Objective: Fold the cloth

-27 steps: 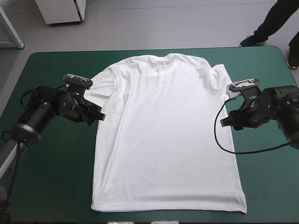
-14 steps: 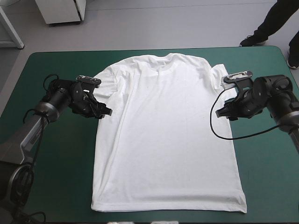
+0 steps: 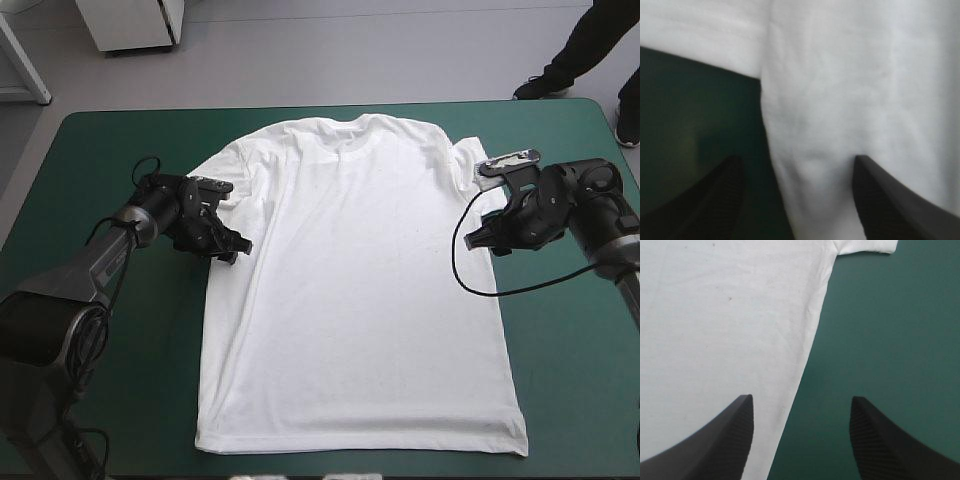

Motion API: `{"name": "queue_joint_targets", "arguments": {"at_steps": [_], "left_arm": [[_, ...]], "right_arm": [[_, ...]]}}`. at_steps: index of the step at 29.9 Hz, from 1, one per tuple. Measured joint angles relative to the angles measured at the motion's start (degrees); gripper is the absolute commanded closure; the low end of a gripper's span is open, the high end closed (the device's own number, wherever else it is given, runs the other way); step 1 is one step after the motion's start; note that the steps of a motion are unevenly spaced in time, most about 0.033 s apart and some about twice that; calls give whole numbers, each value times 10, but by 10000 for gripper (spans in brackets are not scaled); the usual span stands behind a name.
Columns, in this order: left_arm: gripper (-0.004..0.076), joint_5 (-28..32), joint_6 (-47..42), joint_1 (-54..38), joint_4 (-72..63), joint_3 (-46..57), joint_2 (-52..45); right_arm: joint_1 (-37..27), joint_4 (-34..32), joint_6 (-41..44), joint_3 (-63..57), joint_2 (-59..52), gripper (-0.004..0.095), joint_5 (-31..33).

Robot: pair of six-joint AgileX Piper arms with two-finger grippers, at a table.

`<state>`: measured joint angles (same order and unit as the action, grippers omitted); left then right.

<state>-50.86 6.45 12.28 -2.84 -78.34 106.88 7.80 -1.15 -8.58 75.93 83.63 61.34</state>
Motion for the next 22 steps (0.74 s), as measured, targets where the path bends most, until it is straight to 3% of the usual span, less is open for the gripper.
{"name": "queue_joint_targets", "arguments": {"at_steps": [4,10,22], "left_arm": [[385,-1,2,0,-7,-4,6],[732,1,4,0,-15,-10,13],[733,-2,22,0,-33,-13,15]], "right_arm": [[0,0,1,0,3,354,-8],[0,-2,2,1,46,354,-22],[0,-2,3,88,171,354,-44]]}}
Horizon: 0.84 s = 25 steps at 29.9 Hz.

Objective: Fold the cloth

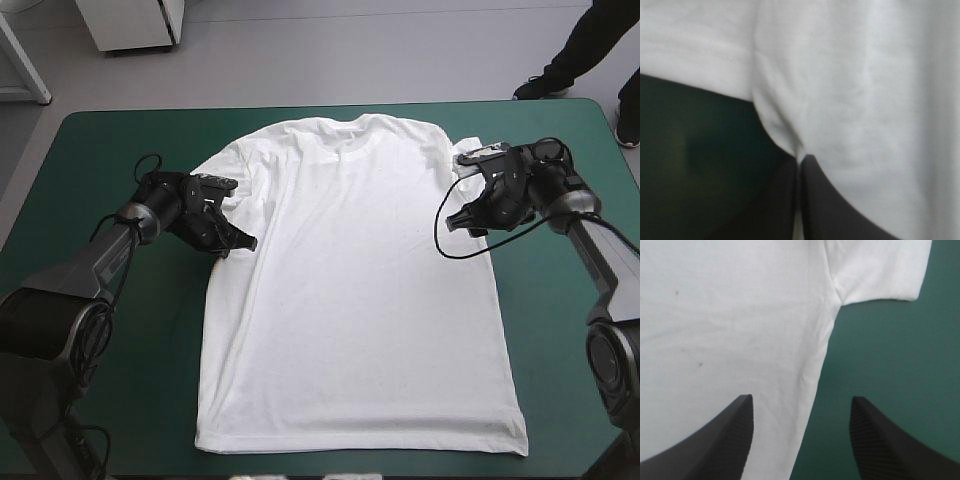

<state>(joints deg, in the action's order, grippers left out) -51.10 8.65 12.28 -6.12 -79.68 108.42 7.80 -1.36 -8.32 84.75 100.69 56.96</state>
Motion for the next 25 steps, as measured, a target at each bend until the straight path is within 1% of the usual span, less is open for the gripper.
{"name": "queue_joint_targets", "arguments": {"at_steps": [5,10,20,21,23,25], "left_arm": [[733,-2,2,0,-1,0,0],[733,-3,2,0,-1,0,0],[733,-4,10,0,-1,-1,-1],[733,-3,10,0,-1,-1,-1],[733,-2,11,0,-2,0,-1],[733,-2,11,0,-2,0,-1]], "right_arm": [[0,0,2,33,50,354,1],[0,0,4,37,88,354,0],[-5,6,6,42,122,355,-2],[-6,9,6,43,123,365,-1],[-6,14,6,45,127,425,2],[-6,14,6,47,129,540,7]]}}
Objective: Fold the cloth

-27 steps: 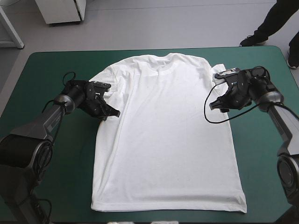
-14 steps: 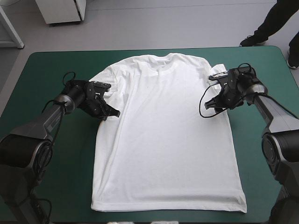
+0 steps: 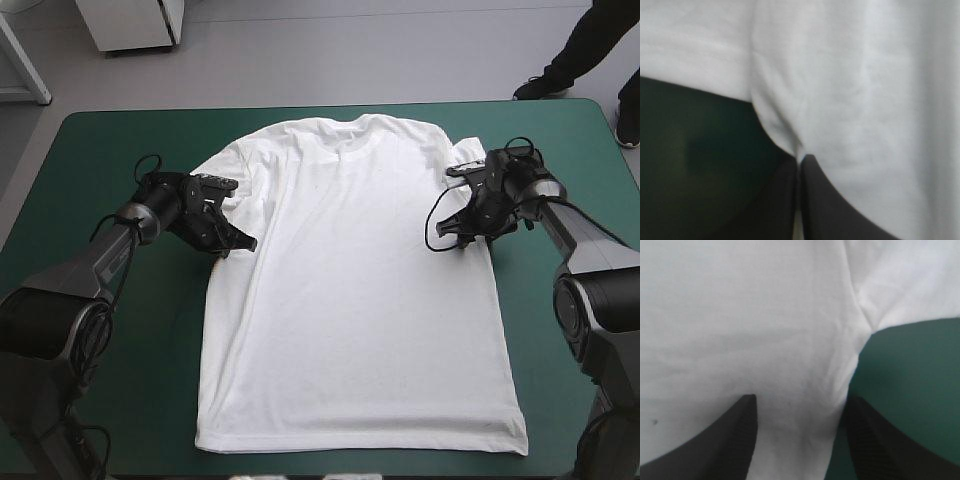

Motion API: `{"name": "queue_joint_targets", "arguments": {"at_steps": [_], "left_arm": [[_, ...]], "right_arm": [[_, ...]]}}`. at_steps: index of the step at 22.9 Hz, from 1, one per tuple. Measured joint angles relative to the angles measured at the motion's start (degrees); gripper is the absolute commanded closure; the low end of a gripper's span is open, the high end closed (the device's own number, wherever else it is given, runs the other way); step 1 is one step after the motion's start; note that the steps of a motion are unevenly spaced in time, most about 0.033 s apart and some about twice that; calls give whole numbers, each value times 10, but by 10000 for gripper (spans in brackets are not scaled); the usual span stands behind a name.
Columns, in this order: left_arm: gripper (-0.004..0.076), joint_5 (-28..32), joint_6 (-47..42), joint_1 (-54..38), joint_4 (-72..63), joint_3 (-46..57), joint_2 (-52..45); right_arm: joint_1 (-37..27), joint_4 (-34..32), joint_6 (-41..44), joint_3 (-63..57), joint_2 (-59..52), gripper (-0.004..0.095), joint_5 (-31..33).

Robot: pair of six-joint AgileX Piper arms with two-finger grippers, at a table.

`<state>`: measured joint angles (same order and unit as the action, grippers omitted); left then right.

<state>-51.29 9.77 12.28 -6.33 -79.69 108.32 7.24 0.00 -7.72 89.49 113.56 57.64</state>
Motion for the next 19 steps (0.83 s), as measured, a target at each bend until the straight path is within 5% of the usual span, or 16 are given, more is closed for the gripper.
{"name": "queue_joint_targets", "arguments": {"at_steps": [5,12,19], "left_arm": [[733,3,1,0,-1,0,0],[733,4,6,0,1,0,-1],[733,-72,15,0,28,-67,-79]], "right_arm": [[0,27,0,7,10,916,14],[-3,51,-9,16,17,925,23],[-6,63,-13,76,-20,925,79]]}}
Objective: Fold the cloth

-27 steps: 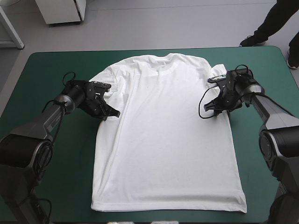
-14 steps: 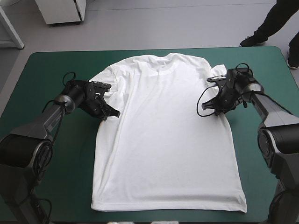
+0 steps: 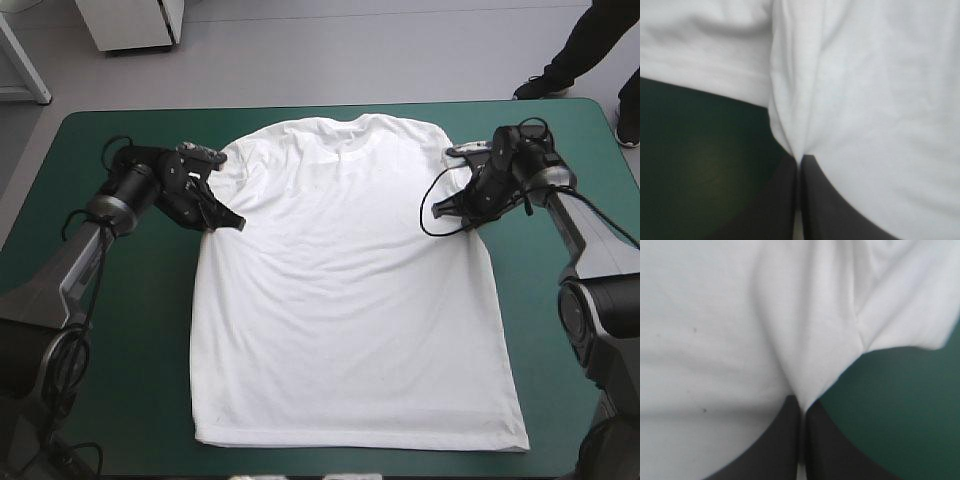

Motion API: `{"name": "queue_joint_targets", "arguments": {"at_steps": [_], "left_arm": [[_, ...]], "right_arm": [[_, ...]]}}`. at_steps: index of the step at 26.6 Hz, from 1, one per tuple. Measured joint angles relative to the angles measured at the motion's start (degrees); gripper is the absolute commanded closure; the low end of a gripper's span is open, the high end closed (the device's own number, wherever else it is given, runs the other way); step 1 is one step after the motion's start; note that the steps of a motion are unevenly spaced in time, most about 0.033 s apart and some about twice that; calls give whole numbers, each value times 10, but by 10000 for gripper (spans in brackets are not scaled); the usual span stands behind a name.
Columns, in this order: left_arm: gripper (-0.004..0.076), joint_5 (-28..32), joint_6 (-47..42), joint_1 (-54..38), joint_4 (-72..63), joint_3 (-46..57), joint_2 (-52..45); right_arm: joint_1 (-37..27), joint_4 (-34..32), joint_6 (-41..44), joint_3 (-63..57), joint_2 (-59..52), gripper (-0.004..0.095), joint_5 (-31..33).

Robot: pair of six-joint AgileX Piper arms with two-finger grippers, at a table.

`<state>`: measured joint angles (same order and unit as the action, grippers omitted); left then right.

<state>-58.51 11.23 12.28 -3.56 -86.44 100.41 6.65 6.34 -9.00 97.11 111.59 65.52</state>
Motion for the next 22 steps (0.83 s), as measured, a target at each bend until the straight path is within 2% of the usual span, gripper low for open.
{"name": "queue_joint_targets", "arguments": {"at_steps": [6,13,19,22], "left_arm": [[733,-54,3,0,1,-103,-125],[733,-72,6,0,1,-137,-195],[733,-41,16,0,1,-182,-206],[733,23,24,0,3,-194,-206]], "right_arm": [[-6,8,-15,60,-153,925,17],[-6,8,-20,62,-253,925,25],[-6,7,-22,73,-290,925,-17],[-6,7,-20,86,-286,925,-55]]}}
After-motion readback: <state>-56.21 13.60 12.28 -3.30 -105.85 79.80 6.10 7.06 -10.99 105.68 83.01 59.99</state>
